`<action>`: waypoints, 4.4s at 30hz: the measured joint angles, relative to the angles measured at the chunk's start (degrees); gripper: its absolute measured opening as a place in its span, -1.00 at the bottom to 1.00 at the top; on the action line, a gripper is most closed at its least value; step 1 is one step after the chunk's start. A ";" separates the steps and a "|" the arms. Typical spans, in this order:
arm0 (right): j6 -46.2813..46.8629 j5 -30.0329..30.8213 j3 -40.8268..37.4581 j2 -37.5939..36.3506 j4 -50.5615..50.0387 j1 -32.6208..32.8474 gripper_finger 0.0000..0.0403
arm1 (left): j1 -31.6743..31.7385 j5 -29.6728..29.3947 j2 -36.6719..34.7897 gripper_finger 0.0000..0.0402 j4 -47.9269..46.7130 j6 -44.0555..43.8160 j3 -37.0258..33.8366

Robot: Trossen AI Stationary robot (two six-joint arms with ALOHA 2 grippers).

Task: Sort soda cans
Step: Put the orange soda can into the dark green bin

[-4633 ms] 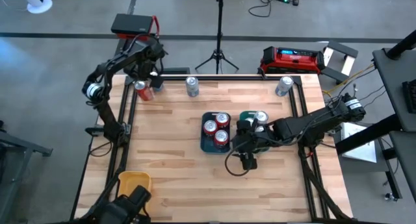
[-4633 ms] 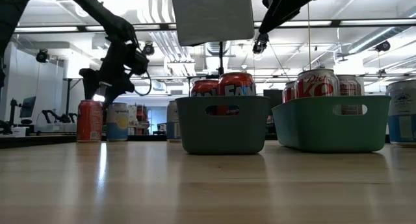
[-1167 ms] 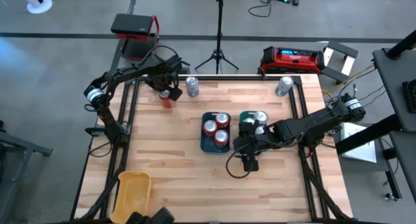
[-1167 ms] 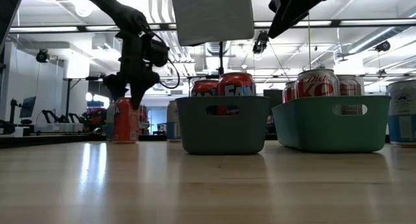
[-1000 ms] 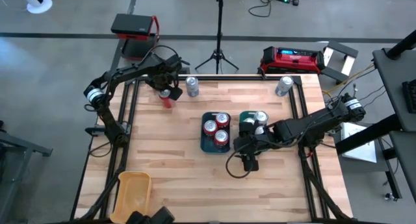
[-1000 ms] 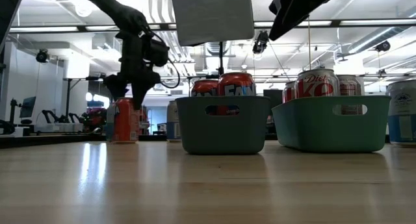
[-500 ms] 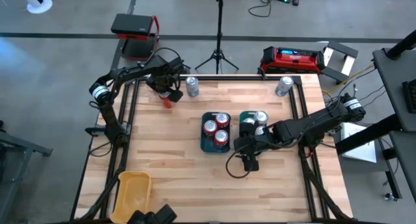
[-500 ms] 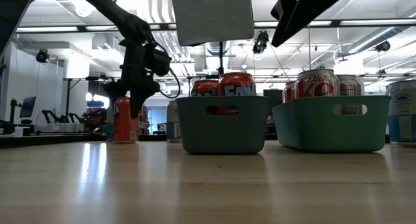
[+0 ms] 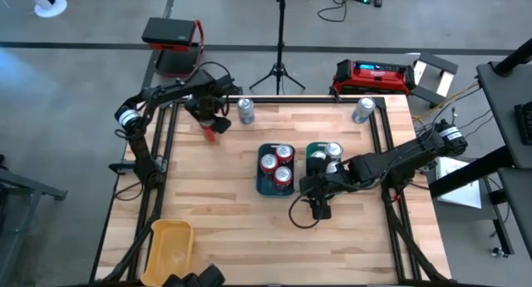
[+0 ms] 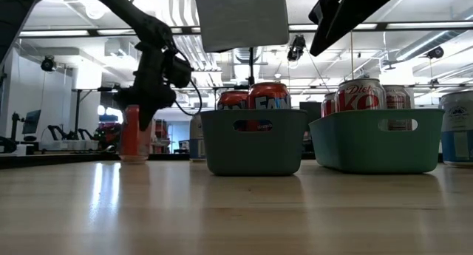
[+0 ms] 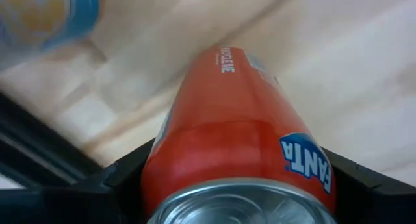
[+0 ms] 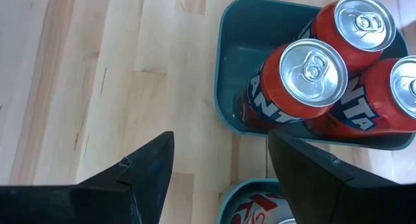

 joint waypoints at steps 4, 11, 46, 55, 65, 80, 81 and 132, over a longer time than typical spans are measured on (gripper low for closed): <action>-0.07 -0.02 -0.02 0.00 -0.02 0.00 0.21 | -2.24 -0.07 -1.69 0.43 -3.65 -0.63 2.01; -0.47 0.00 -0.02 0.00 -0.60 0.00 0.15 | -12.53 -0.18 -9.08 0.42 -5.67 -4.36 4.02; 1.14 0.61 -0.24 -1.29 -10.72 -1.28 0.11 | -52.42 -7.43 -6.01 0.42 15.26 6.51 12.65; 1.85 0.62 -0.26 -1.29 -10.80 -1.27 0.13 | -52.29 -6.53 1.93 0.42 10.18 7.68 21.18; 2.58 0.48 -0.32 -1.29 -11.10 -0.98 0.11 | -52.11 -6.70 11.44 0.42 0.62 7.89 31.34; 4.16 0.42 -0.64 -1.29 -11.07 0.02 0.10 | -50.98 -7.66 15.64 0.42 -5.19 8.63 37.93; 4.15 0.44 -0.70 -1.29 -11.16 0.02 0.11 | -51.00 -7.48 15.64 0.42 -5.38 8.60 37.25; -0.62 -0.07 -7.36 -0.19 12.21 0.02 0.25 | -48.64 -4.55 19.39 0.64 0.37 10.56 32.77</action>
